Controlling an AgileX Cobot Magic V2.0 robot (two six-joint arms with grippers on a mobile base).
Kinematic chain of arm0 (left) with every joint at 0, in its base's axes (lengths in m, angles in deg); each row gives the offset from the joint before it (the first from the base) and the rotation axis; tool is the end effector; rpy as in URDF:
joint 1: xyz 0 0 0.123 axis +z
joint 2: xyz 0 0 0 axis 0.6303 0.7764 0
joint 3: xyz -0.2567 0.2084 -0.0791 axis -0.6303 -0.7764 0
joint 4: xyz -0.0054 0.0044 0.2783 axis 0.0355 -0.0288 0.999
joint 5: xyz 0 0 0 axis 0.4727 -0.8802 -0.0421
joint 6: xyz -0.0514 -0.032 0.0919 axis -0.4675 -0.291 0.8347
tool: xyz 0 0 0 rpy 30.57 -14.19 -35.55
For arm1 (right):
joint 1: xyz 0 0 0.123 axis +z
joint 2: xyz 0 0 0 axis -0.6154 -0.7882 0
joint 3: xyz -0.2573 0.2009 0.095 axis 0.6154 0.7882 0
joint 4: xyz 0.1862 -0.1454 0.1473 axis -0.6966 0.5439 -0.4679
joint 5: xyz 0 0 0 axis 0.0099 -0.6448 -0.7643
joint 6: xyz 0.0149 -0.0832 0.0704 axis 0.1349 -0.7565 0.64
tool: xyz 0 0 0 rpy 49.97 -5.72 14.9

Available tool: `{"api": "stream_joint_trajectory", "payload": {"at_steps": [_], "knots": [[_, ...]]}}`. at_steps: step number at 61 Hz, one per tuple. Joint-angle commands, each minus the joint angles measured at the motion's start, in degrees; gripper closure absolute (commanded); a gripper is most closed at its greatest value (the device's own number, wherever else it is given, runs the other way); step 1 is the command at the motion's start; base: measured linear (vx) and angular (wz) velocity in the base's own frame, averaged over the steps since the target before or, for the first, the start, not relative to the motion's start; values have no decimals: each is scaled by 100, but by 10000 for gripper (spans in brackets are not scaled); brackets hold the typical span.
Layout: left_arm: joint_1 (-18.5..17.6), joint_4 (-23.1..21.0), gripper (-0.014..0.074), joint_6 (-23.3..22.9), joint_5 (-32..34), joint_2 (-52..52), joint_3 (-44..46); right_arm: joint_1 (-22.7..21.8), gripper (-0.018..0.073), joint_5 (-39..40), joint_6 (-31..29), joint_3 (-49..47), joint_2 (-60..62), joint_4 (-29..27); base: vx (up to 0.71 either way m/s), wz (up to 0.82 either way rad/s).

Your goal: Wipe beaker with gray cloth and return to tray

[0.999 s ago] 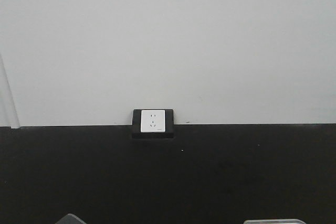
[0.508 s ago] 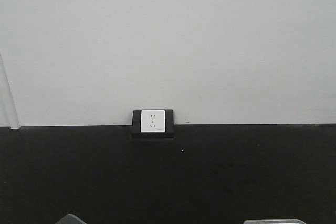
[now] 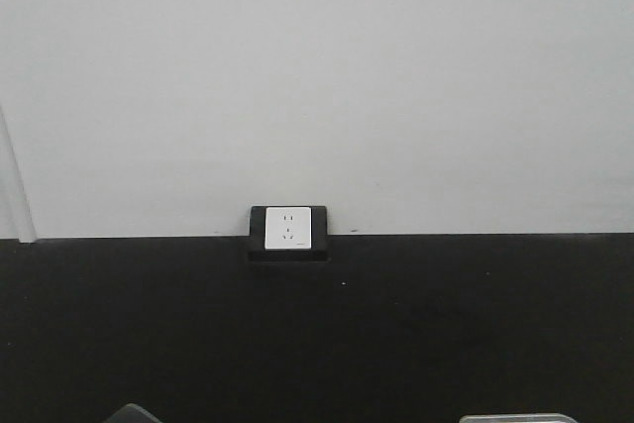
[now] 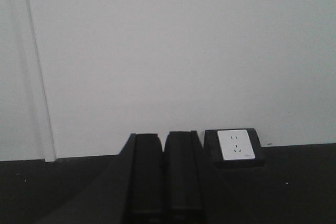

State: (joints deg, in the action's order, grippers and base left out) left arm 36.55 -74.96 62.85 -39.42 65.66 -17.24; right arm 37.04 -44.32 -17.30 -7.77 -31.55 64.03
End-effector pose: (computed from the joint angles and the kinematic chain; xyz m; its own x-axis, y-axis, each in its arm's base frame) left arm 0.1768 -0.0091 0.4318 -0.0134 -0.0679 -0.9976 0.0549 0.9961 -0.0685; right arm 0.1568 -0.0037 0.4070 -0.0690 -0.1387 -0.9879 0.0169 0.9900 -0.1402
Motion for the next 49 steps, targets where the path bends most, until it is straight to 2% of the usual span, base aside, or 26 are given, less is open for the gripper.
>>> {"api": "stream_joint_trajectory", "payload": {"at_steps": [1, 9, 13, 18, 19, 22, 25, 29, 36, 43, 49], "knots": [[-11, -58, 535, -96, 565, -27, 207, -20, 508, 452, -9, -188, 2, 7, 0, 0], [-11, -58, 416, -96, 565, -40, 207, -20, 381, 416, -12, -188, 22, 7, 0, 0], [-11, -58, 343, -96, 544, -40, 207, -20, 281, 361, -12, -188, 22, 7, 0, 0], [-11, -58, 203, -96, 441, -40, 207, -20, 99, 260, -12, -188, 22, 7, 0, 0], [-11, -58, 203, -96, 437, -40, 207, -20, 71, 252, -12, -188, 22, 7, 0, 0], [-11, -58, 123, -96, 365, -40, 207, -20, -9, 253, -12, -188, 22, 7, 0, 0], [-11, -58, 83, -96, 327, -40, 207, -20, -101, 261, -12, -188, 22, 13, 0, 0], [-11, -53, 43, -96, 331, -34, 187, -20, -172, 306, -36, -188, 2, 14, 0, 0], [-11, -53, 29, -96, 351, -5, 187, -20, -167, 347, -23, -188, -44, 8, 0, 0], [-78, -62, 31, -298, 283, 53, 187, -9, -148, 208, 132, -188, -112, -130, 0, 0], [-255, -48, 31, -275, -478, 208, 382, -9, -109, -156, 227, -208, -160, -261, 0, 0]]}}
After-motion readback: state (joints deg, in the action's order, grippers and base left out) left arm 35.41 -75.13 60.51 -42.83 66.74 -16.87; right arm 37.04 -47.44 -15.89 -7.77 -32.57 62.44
